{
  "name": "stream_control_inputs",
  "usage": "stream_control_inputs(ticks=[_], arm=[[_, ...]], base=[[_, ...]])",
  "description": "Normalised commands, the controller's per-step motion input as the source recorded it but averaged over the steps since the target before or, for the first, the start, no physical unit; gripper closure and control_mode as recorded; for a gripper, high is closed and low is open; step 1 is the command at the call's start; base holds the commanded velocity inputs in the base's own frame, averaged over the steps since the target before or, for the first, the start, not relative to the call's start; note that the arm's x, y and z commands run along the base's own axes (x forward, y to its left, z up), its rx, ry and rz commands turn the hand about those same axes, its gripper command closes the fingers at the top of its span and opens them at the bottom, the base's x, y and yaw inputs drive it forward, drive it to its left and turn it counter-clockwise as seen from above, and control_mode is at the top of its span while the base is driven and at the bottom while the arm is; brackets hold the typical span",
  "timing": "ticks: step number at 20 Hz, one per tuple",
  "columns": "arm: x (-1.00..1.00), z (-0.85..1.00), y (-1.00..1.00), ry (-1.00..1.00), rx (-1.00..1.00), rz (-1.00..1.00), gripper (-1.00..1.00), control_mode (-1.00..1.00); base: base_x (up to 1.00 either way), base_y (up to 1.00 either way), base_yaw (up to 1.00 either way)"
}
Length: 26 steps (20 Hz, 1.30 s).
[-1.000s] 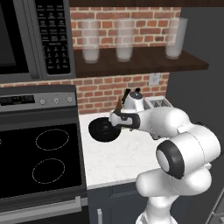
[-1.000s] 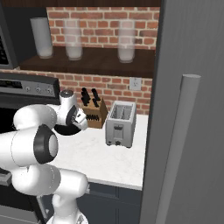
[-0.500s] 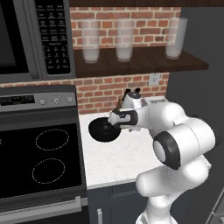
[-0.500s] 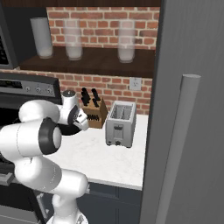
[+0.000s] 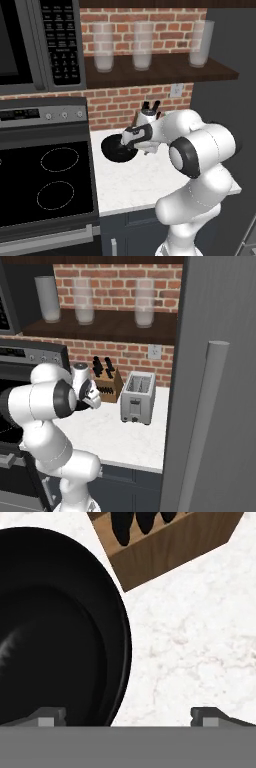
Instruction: Pick up the bowls on the counter and stack them on top of one another in the open cabinet. Place the smaller bowl on top of the larger bowl.
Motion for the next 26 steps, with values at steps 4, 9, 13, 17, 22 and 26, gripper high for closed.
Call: stream_control_inputs(ticks=[4,9,13,17,22,26], arm=[[0.18,-0.29,0.12,0.01,0.0,0.0,-1.0,-1.0],[0.21,-0.24,0.09,0.0,0.0,0.0,-1.0,-1.0],[0.17,-0.2,0.02,0.0,0.0,0.0,-1.0,-1.0],[0.06,-0.04,0.0,0.0,0.0,0.0,1.0,-1.0],[0.0,0.0,0.0,0.0,0.0,0.0,1.0,-1.0],[-0.05,0.07,0.0,-0.06,0.02,0.0,1.0,-1.0]], base=[[0.0,0.0,0.0],[0.0,0.0,0.0],[0.0,0.0,0.0],[0.0,0.0,0.0],[0.0,0.0,0.0],[0.0,0.0,0.0]])
